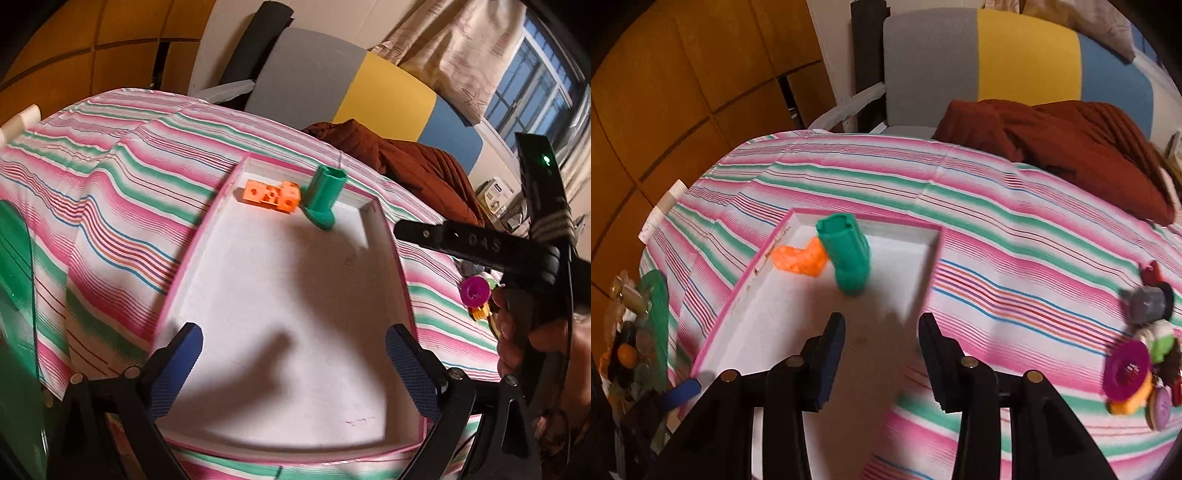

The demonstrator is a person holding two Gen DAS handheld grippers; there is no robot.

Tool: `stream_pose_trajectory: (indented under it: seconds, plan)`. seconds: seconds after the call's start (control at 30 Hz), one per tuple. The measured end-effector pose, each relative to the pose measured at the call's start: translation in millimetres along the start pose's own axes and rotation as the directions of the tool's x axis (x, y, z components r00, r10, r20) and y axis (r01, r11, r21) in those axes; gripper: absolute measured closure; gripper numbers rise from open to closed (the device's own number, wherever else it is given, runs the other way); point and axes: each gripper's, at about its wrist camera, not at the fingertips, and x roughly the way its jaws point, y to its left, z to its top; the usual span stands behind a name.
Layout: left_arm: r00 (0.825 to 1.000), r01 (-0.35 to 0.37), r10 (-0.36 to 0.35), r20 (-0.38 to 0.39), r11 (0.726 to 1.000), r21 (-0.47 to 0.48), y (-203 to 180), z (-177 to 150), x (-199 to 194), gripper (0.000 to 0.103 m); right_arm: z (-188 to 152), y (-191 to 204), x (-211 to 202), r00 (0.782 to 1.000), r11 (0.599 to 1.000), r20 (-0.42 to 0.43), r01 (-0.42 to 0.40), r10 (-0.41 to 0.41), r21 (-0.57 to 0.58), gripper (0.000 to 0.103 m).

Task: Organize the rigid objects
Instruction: 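Move the right gripper back to the pile and grasp the purple oval soap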

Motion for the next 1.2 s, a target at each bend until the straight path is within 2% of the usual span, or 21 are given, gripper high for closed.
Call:
stream_pose_trajectory:
  seconds: [0.2, 0.47, 0.67, 0.8, 0.9, 1.0, 1.1, 1.2]
  plan:
    - [1.0, 0.023, -0.023, -0.007, 0.998, 0.051, -20, -9, -3, 0.001, -26, -16, -23, 0.997, 0.997, 0.019, 0.069, -0.069, -0.021, 0.061]
    - [0.999, 0.046, -0.044, -0.018, 0.992, 0.121, -52, -20, -8, 0.001, -63, -62, -44, 0.988, 0.988, 0.016, 0.152, -0.153, 0.019, 0.061]
    - [0.996, 0.09, -0.085, -0.03, 0.972, 0.217, -87, -33, -12, 0.0, -91, -106, -55, 0.974, 0.972, -0.014, 0.226, -0.225, 0.063, 0.061]
    - [0.993, 0.112, -0.101, -0.053, 0.95, 0.293, -111, -44, -11, 0.0, -102, -141, -63, 0.961, 0.956, -0.031, 0.276, -0.274, 0.101, 0.061]
    - [0.993, 0.119, -0.104, -0.064, 0.934, 0.336, -125, -51, -9, 0.0, -103, -178, -72, 0.943, 0.929, -0.034, 0.332, -0.331, 0.163, 0.061]
    - [0.992, 0.123, -0.105, -0.069, 0.92, 0.372, -135, -56, -9, 0.0, -102, -220, -87, 0.92, 0.884, -0.023, 0.383, -0.392, 0.267, 0.061]
    - [0.992, 0.125, -0.103, -0.077, 0.909, 0.397, -142, -59, -7, 0.0, -99, -267, -100, 0.902, 0.833, -0.009, 0.402, -0.431, 0.381, 0.061]
    - [0.991, 0.125, -0.097, -0.09, 0.902, 0.412, -145, -62, -3, 0.0, -97, -301, -102, 0.907, 0.806, -0.012, 0.381, -0.422, 0.452, 0.061]
